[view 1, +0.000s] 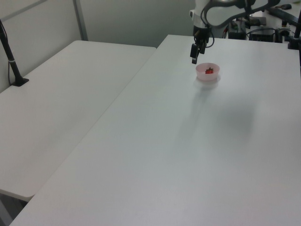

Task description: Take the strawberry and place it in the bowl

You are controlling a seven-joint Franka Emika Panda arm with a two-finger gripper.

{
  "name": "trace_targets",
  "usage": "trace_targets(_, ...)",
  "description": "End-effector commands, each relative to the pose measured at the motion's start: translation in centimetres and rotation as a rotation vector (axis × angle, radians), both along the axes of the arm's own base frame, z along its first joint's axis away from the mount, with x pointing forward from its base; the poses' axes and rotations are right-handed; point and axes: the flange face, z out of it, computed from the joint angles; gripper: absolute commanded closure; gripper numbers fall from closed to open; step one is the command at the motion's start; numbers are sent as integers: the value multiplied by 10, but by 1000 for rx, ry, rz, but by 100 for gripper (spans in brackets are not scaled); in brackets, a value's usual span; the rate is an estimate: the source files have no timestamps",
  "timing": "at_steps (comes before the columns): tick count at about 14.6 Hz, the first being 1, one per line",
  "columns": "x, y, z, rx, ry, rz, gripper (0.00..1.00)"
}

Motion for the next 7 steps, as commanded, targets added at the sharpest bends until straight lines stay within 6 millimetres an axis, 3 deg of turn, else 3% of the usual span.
trace_targets(1, -41, 86, 63, -17, 86, 10, 0)
trace_targets(2, -55, 110, 80, -19, 117, 22, 0)
trace_targets(4, -78, 142, 108, -16, 128, 8, 0)
trace_targets(7, -95, 143, 125, -9, 156, -17, 0)
